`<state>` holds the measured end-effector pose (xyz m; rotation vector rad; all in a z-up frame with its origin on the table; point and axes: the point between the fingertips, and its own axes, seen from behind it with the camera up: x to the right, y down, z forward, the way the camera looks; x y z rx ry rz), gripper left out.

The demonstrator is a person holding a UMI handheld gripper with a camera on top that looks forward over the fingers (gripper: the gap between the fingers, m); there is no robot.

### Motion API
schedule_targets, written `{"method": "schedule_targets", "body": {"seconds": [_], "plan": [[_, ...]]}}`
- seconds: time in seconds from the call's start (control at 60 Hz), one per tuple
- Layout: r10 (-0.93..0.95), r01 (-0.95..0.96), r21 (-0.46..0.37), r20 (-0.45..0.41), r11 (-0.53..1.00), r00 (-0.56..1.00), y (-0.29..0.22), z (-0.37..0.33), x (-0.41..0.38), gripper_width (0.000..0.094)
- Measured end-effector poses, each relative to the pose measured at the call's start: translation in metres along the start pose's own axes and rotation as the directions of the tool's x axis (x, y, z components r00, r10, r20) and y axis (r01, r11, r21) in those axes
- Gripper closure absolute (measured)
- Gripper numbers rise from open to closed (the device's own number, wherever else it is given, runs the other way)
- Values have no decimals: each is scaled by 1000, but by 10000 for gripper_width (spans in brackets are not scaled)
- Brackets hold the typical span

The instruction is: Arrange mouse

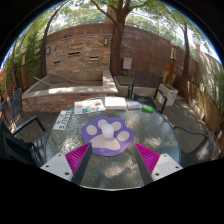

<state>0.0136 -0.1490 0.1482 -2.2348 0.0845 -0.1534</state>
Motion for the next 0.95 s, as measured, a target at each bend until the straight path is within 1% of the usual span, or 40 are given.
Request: {"method": "schedule_targets", "body": {"seconds": [0.067,0.083,0.15,0.167,0.233,0.25,0.333,0.45,0.533,0.683,0.767,0.95], "plan": [[13,-13,1,-16,1000,1000,11,-34,-22,100],[16,-16,1,-8,1000,1000,11,-33,-1,102],[17,-17,11,-9,1000,1000,20,-64,-23,95],[13,-13,13,-7,1000,1000,20,-63,-10,95],[13,-12,27,-27,1000,1000,27,-90,-31,95],[13,-13,28,-20,1000,1000,26,-88,-17,97],[7,-7,39,-18,999,1000,36,-114,-38,97],[6,-4,54,-46,999,999,39,-127,-35,99],[13,-11,55,-31,998,999,40,-134,-39,96],[7,-4,66,-52,998,999,41,-144,-44,97],[-11,15,70,-52,997,999,35,-143,-37,96],[-34,38,71,-48,997,998,38,-141,-43,97]]}}
